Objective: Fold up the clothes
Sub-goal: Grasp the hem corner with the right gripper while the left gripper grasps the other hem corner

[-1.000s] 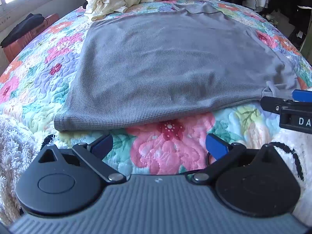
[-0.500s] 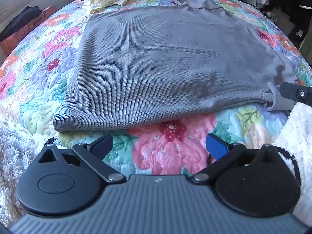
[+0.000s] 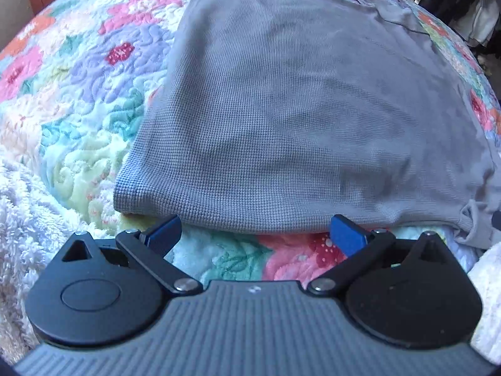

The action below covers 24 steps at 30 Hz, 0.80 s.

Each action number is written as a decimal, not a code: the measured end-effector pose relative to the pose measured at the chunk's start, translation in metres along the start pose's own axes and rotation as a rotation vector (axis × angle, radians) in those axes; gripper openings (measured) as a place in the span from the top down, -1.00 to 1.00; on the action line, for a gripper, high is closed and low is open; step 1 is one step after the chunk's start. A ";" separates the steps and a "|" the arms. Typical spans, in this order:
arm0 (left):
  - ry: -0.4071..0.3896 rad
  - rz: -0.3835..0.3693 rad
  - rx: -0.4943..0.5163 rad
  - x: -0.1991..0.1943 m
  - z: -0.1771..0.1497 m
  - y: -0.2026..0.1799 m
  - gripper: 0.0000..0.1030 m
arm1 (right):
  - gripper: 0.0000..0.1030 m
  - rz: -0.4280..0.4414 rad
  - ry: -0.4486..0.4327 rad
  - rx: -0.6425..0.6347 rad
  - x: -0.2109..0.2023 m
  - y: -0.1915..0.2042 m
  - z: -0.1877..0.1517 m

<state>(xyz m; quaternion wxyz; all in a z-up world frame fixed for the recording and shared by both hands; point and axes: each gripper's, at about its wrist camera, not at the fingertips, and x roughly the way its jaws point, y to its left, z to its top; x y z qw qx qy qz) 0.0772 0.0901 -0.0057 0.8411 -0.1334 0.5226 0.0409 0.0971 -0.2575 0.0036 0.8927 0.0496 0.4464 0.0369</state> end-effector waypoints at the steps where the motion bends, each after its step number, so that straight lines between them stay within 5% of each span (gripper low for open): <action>1: 0.010 -0.028 -0.003 0.001 0.004 0.003 -1.00 | -0.25 -0.010 0.018 -0.001 0.004 -0.004 0.003; 4: -0.021 -0.014 0.017 -0.002 0.011 0.005 -1.00 | 0.11 -0.019 0.083 0.008 0.019 -0.014 0.011; 7: -0.029 -0.001 0.032 -0.001 0.013 0.007 -0.98 | 0.16 0.003 0.163 0.023 0.033 -0.018 0.012; 14: -0.003 -0.075 -0.033 0.011 0.007 0.007 -0.75 | -0.10 -0.044 0.294 -0.027 0.056 -0.010 0.010; 16: 0.005 -0.092 -0.053 0.015 0.006 0.007 -0.75 | -0.39 -0.067 0.321 -0.067 0.060 -0.005 0.011; 21: 0.039 -0.010 -0.127 0.039 0.011 0.017 -0.94 | -0.40 -0.085 0.392 -0.127 0.080 0.000 0.017; 23: 0.047 0.019 -0.151 0.050 0.014 0.023 -0.94 | -0.05 -0.092 0.400 -0.139 0.086 0.000 0.016; 24: 0.045 0.033 -0.159 0.054 0.015 0.025 -0.94 | 0.35 -0.095 0.401 -0.144 0.088 0.000 0.016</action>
